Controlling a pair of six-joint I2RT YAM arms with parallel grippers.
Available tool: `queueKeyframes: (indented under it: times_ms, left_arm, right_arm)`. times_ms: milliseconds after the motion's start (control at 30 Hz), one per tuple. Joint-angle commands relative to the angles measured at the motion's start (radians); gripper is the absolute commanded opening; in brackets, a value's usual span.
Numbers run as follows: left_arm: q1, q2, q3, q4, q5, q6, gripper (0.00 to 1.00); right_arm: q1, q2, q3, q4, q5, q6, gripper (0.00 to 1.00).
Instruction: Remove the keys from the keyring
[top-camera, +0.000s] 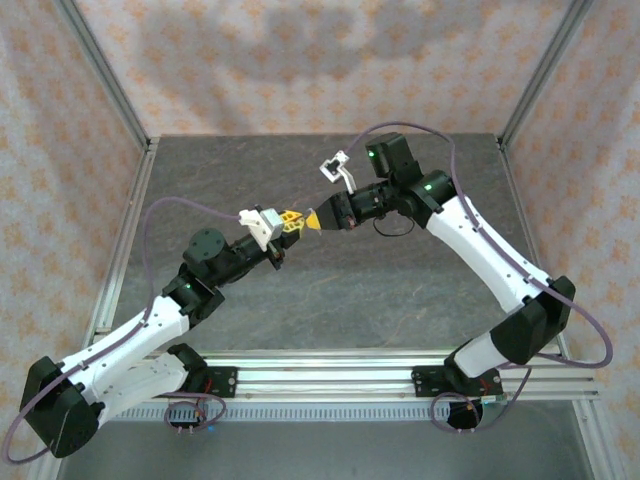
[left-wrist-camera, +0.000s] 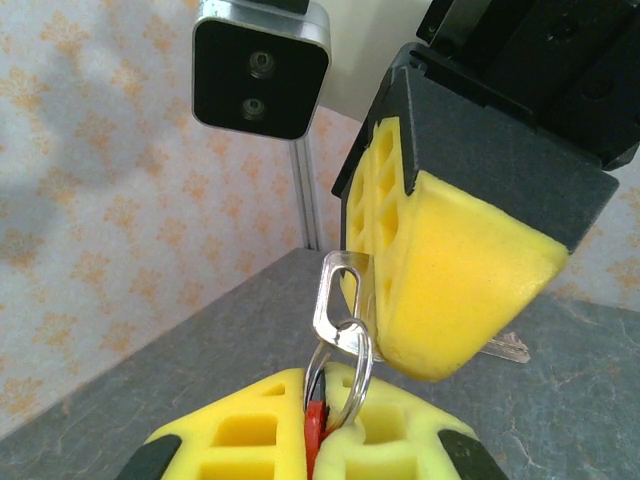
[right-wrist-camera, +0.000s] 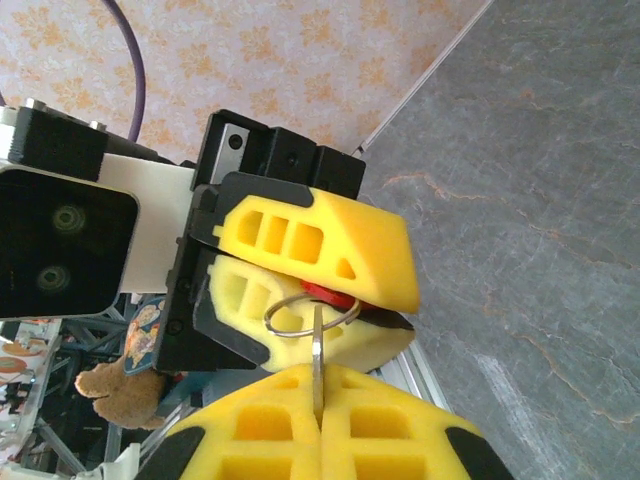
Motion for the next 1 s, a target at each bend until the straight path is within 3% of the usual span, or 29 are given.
queueKeyframes:
  times_ms: [0, 333, 967]
  left_arm:
    - [-0.006, -0.016, 0.042, -0.035, -0.006, -0.020, 0.00]
    - [-0.005, -0.014, 0.062, -0.070, -0.020, -0.056, 0.00]
    - [-0.005, 0.001, 0.103, -0.127, 0.013, -0.082, 0.00]
  right_arm:
    - [0.014, -0.060, -0.020, 0.019, 0.107, -0.049, 0.00]
    - [0.080, -0.208, -0.184, 0.173, 0.385, -0.149, 0.00]
    - [0.202, -0.365, -0.335, 0.278, 0.636, -0.364, 0.00]
